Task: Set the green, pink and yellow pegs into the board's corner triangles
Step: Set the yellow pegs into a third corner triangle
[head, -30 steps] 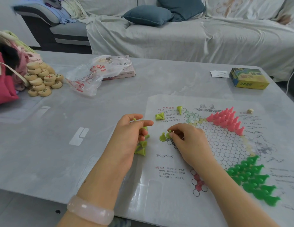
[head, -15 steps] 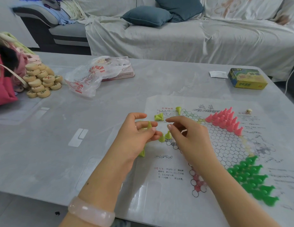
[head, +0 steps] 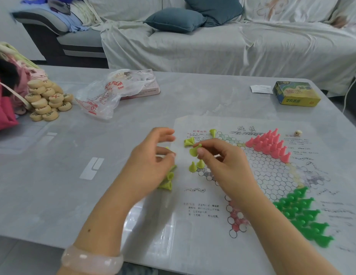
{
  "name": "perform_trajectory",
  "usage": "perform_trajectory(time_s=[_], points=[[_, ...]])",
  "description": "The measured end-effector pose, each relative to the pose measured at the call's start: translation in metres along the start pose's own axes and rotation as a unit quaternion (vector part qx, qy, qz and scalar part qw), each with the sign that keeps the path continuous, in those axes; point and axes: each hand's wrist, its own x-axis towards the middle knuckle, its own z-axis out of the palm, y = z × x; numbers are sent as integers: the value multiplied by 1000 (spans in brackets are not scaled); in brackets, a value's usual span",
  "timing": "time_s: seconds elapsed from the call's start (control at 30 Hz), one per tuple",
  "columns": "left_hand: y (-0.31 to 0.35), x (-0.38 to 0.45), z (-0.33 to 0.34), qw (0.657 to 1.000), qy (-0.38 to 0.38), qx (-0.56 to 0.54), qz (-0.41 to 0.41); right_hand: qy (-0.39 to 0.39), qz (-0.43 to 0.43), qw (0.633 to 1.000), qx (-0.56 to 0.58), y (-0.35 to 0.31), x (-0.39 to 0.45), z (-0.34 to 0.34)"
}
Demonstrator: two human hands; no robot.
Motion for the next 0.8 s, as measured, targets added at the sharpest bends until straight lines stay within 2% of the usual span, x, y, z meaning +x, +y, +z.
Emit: perform_trajectory(time_s=[0.07, 0.13, 0.23, 0.37, 0.53, 0.8], points=[[-6, 3, -13, 994, 82, 66, -15, 45, -2, 999, -2, 0, 1, -4], [-11, 3, -19, 980, 106, 165, -22, 68, -1, 998, -14, 0, 0, -7], [-17, -1, -16, 964, 22, 264, -2, 64, 15, 996, -62, 1, -1, -8], [-20, 0, -3, 939, -71, 337, 19, 13, 33, 990, -140, 6, -7, -9], [-24, 1, 0, 922, -78, 379, 10, -34, 23, 971, -236, 9, -12, -13], [-24, 2, 1, 917, -77, 390, -27, -29, 39, 960, -277, 19, -14, -21]])
